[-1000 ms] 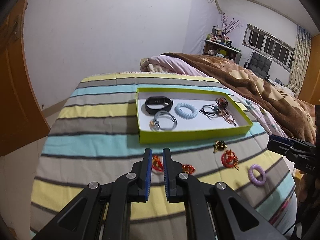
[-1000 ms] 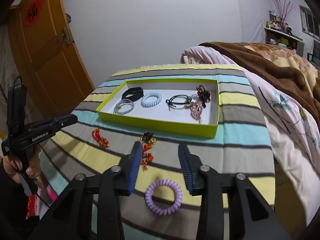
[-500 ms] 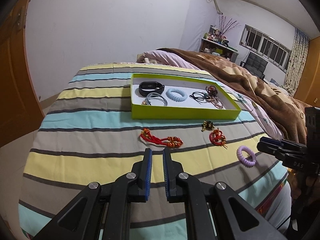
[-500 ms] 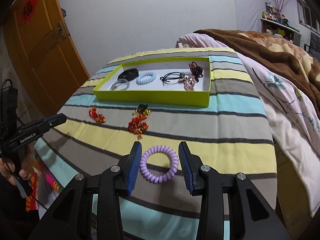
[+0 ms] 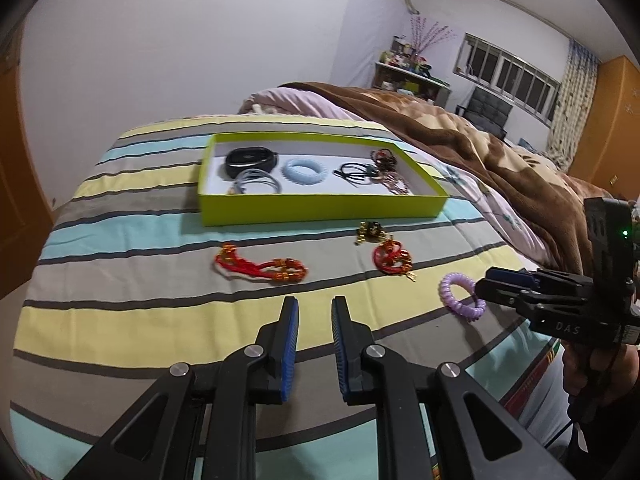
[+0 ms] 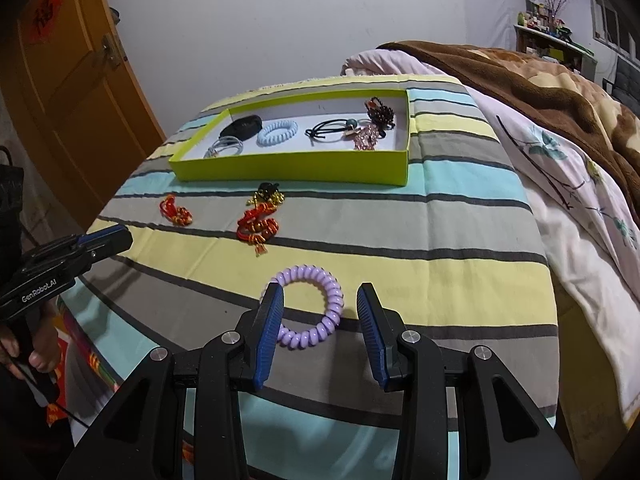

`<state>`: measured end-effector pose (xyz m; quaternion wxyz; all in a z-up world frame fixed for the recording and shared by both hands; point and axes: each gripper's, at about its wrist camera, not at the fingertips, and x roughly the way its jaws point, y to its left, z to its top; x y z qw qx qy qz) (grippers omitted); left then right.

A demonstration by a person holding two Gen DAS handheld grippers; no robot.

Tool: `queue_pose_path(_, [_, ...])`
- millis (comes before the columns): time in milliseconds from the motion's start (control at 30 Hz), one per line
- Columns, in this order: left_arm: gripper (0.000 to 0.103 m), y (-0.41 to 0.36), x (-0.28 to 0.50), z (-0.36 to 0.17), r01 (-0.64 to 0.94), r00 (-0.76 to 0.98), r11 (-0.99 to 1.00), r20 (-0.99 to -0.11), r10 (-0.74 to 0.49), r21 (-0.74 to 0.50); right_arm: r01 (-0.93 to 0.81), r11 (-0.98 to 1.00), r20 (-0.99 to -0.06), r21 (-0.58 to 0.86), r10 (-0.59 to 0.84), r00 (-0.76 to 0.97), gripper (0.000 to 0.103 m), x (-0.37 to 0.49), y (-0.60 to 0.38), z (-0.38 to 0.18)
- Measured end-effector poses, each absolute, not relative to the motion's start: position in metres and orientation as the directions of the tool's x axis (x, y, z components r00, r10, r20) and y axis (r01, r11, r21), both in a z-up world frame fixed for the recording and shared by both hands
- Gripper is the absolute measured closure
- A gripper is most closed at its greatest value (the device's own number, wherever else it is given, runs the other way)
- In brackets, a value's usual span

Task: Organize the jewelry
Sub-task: 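Withdraw both tools, moving the right tool toward the purple coil hair tie, then grasp the purple coil hair tie with the right tool while the left grasps the red knotted charm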

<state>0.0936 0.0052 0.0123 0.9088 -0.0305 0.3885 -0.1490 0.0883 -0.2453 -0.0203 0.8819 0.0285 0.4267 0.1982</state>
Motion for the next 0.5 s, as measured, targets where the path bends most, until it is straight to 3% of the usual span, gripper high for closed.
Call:
queue_pose_path(433, [0.082,-0.004,0.103,0.011,0.274,0.642,0.945,-0.698,-0.317,-0.177,-0.327,0.925,-0.756,0.194,0.354,0.55,0.064,0.091,-0.242,-0.026])
queue_pose_path(500, [0.082,-0.009,0.105,0.011,0.285,0.639,0.943,-0.699,-0.321,-0.173,-0.331,0.926,-0.761,0.183,0.347,0.548,0.068,0.092,-0.239,-0.028])
